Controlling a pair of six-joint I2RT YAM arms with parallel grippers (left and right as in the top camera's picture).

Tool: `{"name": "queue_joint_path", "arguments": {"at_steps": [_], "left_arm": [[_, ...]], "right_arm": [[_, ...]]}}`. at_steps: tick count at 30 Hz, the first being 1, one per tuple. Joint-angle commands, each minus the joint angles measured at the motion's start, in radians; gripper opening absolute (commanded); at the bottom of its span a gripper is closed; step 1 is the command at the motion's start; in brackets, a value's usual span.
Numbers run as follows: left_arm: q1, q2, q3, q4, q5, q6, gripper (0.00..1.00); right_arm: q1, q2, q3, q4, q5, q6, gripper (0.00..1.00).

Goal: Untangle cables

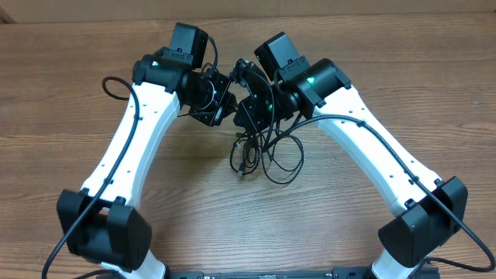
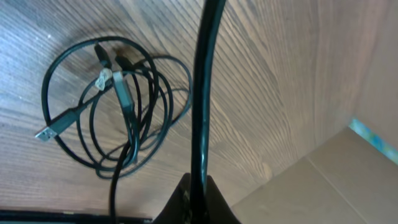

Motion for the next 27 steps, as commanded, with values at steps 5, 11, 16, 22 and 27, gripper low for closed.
{"name": "queue_joint_path", "arguments": {"at_steps": [5,11,16,22,27], "left_arm": [[0.044,0.049,-0.001,-0.003,0.031,0.098,0.04],[0.137,0.043,-0.001,-0.073,0.076,0.139,0.04],[0.169,0.043,-0.001,-0.079,0.089,0.215,0.04],[0.162,0.043,-0.001,-0.079,0.074,0.239,0.04],[0.159,0.043,-0.001,-0.08,0.045,0.243,0.04]], "right_arm": [[-0.047,-0.002,-0.001,-0.026,0.138,0.083,1.0],[-0.137,0.001,-0.023,-0.056,0.133,0.11,1.0],[-0.148,0.003,-0.163,0.017,0.134,0.281,1.0],[-0.141,0.003,-0.393,0.255,-0.026,0.427,0.97],[-0.107,0.003,-0.5,0.394,-0.129,0.427,0.88]]}}
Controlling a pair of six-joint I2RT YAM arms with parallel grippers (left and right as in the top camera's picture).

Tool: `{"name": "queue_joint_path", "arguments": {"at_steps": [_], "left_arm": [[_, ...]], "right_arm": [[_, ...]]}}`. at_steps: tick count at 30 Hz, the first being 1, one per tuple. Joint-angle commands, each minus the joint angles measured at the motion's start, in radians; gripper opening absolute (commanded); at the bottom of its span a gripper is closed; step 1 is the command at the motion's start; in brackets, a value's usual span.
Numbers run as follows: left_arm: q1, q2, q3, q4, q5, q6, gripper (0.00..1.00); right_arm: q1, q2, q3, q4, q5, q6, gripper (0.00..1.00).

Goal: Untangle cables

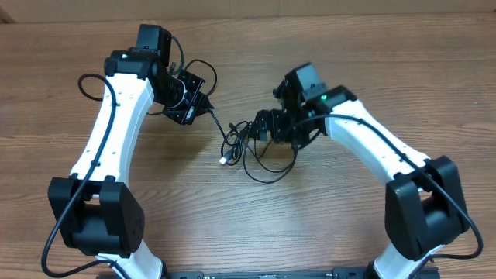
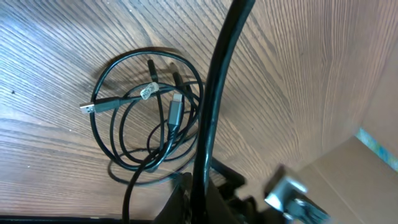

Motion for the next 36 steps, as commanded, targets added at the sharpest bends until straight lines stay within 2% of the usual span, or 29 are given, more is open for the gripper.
{"name": "queue_joint_path", "arguments": {"at_steps": [1,3,7,9,12,14,18,19,20,21,22,23,25,28,30,36], "left_arm": [[-0.014,-0.006,0.0,-0.003,-0.012,0.031,0.04],[-0.013,-0.006,0.0,-0.003,-0.012,0.047,0.04],[-0.011,-0.006,0.0,-0.01,0.006,0.094,0.04],[-0.008,-0.006,0.001,-0.011,0.018,0.11,0.04],[-0.002,-0.006,0.001,-0.01,0.05,0.139,0.04],[0.003,-0.006,0.002,-0.01,0.06,0.158,0.04],[0.026,-0.007,0.003,-0.01,0.141,0.254,0.04],[0.03,-0.007,0.003,-0.01,0.156,0.274,0.04],[0.037,-0.007,0.003,-0.012,0.163,0.291,0.04],[0.04,-0.007,0.003,-0.015,0.159,0.296,0.04],[0.042,-0.007,0.003,-0.018,0.148,0.296,0.04],[0.042,-0.007,0.003,-0.018,0.134,0.295,0.04],[0.041,-0.007,0.003,-0.014,0.109,0.294,0.04],[0.037,-0.007,0.003,-0.009,0.077,0.291,0.04],[0.033,-0.007,0.003,-0.009,0.074,0.291,0.04],[0.032,-0.007,0.003,-0.009,0.073,0.283,0.04]], "right_arm": [[0.03,0.001,-0.032,0.047,-0.08,0.035,0.82],[0.032,0.001,-0.041,0.072,-0.072,0.034,0.72],[0.032,0.001,-0.042,0.089,-0.014,0.034,0.39],[0.035,0.002,-0.043,0.088,0.045,0.034,0.34],[0.048,0.002,-0.043,0.089,0.106,0.035,0.19],[0.054,0.002,-0.044,0.09,0.132,0.035,0.04],[0.044,0.002,-0.044,0.063,0.193,0.039,0.04],[0.037,0.002,-0.042,0.057,0.182,0.042,0.07],[0.028,0.001,-0.039,0.048,0.156,0.042,0.22],[0.015,0.001,-0.032,0.035,0.117,0.042,0.43],[0.003,0.001,-0.023,0.023,0.078,0.042,0.59],[-0.009,0.001,-0.013,0.011,0.04,0.042,0.67],[-0.034,0.001,0.002,0.015,-0.044,0.048,0.75],[-0.045,0.001,0.004,0.098,-0.107,0.054,0.8],[-0.027,0.002,0.001,0.146,-0.094,0.056,0.8],[0.076,0.028,-0.009,0.151,0.203,0.183,0.47]]}}
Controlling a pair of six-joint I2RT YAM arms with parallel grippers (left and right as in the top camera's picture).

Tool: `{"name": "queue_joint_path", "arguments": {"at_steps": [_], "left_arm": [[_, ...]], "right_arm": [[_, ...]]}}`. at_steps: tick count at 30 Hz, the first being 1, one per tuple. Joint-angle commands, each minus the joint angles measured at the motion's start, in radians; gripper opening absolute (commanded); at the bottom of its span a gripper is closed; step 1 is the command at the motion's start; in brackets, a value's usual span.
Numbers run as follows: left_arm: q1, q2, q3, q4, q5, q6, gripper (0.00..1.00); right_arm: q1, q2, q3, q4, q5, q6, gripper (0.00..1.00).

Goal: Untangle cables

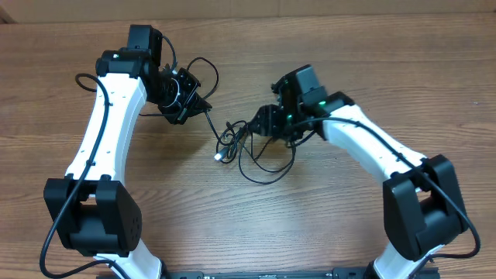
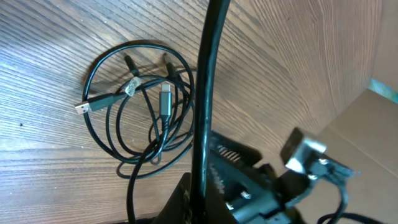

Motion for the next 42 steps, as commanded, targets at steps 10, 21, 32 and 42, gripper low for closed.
{"name": "queue_joint_path", "arguments": {"at_steps": [10,21,32,42], "left_arm": [[0.018,-0.007,0.003,0.02,-0.005,0.02,0.04],[0.171,-0.008,0.004,0.014,0.126,0.079,0.04],[0.233,-0.008,0.004,-0.018,0.098,0.186,0.04],[0.414,-0.008,0.004,-0.142,0.043,0.267,0.04]], "right_arm": [[0.052,0.086,0.009,-0.031,0.23,0.096,0.04],[-0.222,0.082,0.022,-0.279,0.349,0.008,0.04],[-0.613,0.024,0.074,-0.412,0.427,-0.066,0.04],[-0.89,0.024,0.087,-0.463,0.384,-0.087,0.04]]}}
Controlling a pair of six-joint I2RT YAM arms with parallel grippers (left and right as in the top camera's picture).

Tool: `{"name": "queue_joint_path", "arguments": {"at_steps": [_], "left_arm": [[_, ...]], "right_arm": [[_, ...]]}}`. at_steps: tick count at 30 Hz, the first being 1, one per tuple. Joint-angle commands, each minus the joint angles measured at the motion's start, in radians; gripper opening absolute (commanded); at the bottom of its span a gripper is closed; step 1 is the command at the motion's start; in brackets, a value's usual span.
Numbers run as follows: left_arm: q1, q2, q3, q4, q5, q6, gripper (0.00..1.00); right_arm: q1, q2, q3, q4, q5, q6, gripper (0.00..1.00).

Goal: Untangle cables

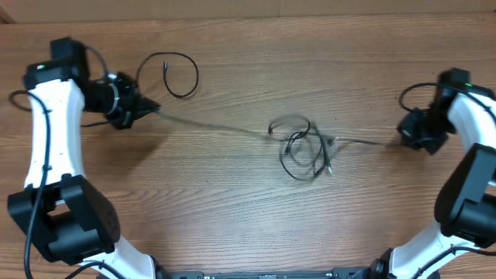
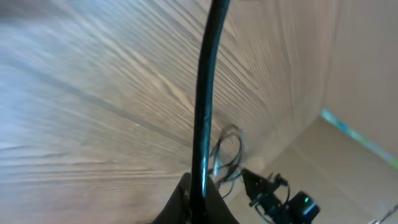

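A black cable runs taut from my left gripper [image 1: 146, 108] at the far left to a small tangle of loops [image 1: 302, 147] at the table's middle. A second strand [image 1: 364, 141] stretches from the tangle to my right gripper [image 1: 403, 133] at the far right, which looks shut on it. The cable's loose tail forms a loop [image 1: 170, 74] behind the left gripper. In the left wrist view, the left gripper [image 2: 198, 190] is shut on the black cable [image 2: 204, 106], which rises straight up the frame. The tangle [image 2: 227, 152] shows small and blurred beyond.
The wooden table [image 1: 232, 217] fills the overhead view. A cardboard wall [image 2: 367, 81] stands past its far edge. The right arm [image 2: 283, 200] shows dark and blurred at the bottom of the left wrist view.
Both arms have moved far apart, the left to the far left and the right to the far right. The cable now lies stretched between them, and the tangle sits smaller, further right.
At first both grippers were close together over a coil of cable at mid-table. Then the left gripper stood off to the left, holding a cable, with the right at the coil. Now the arms are at opposite table ends with strands drawn taut.
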Motion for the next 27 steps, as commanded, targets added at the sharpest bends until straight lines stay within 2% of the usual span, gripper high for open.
{"name": "queue_joint_path", "arguments": {"at_steps": [1,7,10,13,14,18,19,23,27], "left_arm": [[0.074,-0.008,0.004,-0.042,-0.068,0.064,0.04],[0.163,-0.008,0.004,-0.11,-0.174,0.064,0.04],[0.172,-0.008,0.004,-0.115,-0.18,0.063,0.04],[0.146,-0.008,0.004,-0.105,-0.177,0.053,0.04],[0.134,-0.008,0.004,-0.101,-0.177,0.043,0.04],[0.065,-0.008,0.004,-0.069,-0.185,-0.01,0.04],[0.051,-0.008,0.004,-0.06,-0.196,-0.027,0.04],[0.01,-0.008,0.004,-0.042,-0.267,-0.091,0.04],[-0.002,-0.008,0.004,-0.041,-0.302,-0.09,0.04]], "right_arm": [[-0.062,-0.035,0.02,-0.008,0.006,-0.007,0.04],[-0.124,-0.035,0.02,-0.021,-0.118,-0.008,0.04],[-0.123,-0.035,0.02,-0.041,-0.265,-0.063,0.22],[-0.082,-0.035,0.02,-0.044,-0.484,-0.206,0.51],[-0.058,-0.035,0.019,-0.043,-0.529,-0.235,0.56],[0.111,-0.034,0.005,-0.037,-0.547,-0.308,0.91],[0.159,-0.034,-0.003,-0.034,-0.54,-0.325,0.96],[0.371,-0.034,-0.035,-0.016,-0.428,-0.329,0.99],[0.563,-0.034,-0.062,0.061,-0.361,-0.33,1.0]]}}
